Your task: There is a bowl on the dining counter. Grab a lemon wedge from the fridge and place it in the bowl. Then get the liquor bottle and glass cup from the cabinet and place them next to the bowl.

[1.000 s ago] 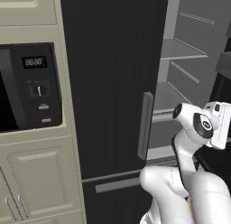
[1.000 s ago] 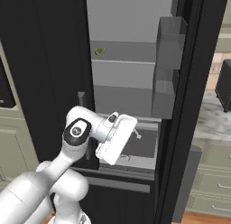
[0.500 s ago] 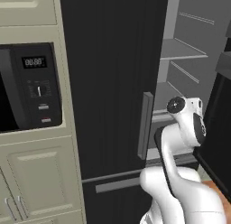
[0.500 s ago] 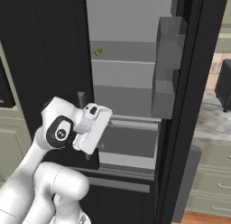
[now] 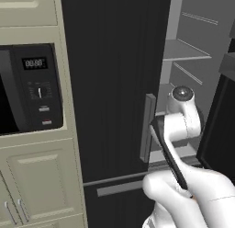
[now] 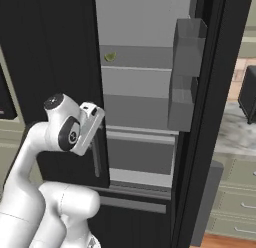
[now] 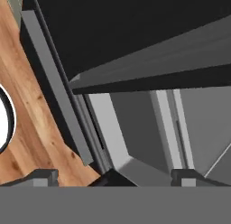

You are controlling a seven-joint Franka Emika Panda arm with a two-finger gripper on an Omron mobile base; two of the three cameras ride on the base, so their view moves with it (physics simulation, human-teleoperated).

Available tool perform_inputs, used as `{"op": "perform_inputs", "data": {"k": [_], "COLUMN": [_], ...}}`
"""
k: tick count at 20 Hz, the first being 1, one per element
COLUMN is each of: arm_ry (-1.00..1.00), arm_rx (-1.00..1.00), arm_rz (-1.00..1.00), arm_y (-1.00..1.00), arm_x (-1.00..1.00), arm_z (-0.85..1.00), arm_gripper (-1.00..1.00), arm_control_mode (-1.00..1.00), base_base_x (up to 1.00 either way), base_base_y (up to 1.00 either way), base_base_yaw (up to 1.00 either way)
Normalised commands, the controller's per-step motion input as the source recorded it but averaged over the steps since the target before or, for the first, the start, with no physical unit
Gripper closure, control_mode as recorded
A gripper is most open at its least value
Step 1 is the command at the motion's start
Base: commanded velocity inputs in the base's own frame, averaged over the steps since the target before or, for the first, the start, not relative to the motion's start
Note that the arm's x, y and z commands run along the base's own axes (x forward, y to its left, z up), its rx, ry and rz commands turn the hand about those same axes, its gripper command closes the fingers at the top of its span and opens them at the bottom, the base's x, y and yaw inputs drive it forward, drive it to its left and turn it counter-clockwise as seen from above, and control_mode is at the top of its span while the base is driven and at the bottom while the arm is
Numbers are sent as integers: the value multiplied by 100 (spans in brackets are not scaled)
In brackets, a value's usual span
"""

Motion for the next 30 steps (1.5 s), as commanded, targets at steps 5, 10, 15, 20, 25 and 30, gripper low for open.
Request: {"op": "perform_inputs", "data": {"k": [5, 10, 15, 20, 25, 30], "arm_ry": [15, 17, 11, 17, 7, -4], "arm_rx": [6, -2, 0, 0, 0, -1], "arm_rz": [1, -6, 8, 17, 46, 78], "arm_y": [19, 0, 4, 0, -21, -10], "arm_x": [0, 11, 3, 0, -11, -23], "arm_z": [-2, 0, -28, -5, 1, 0], "arm_gripper": [-100, -100, -100, -100, -100, -100], "arm_control_mode": [-100, -100, -100, -100, -100, -100], "base_base_x": [0, 0, 0, 0, 0, 0], "base_base_y": [0, 0, 0, 0, 0, 0], "base_base_yaw": [0, 0, 0, 0, 0, 0]}}
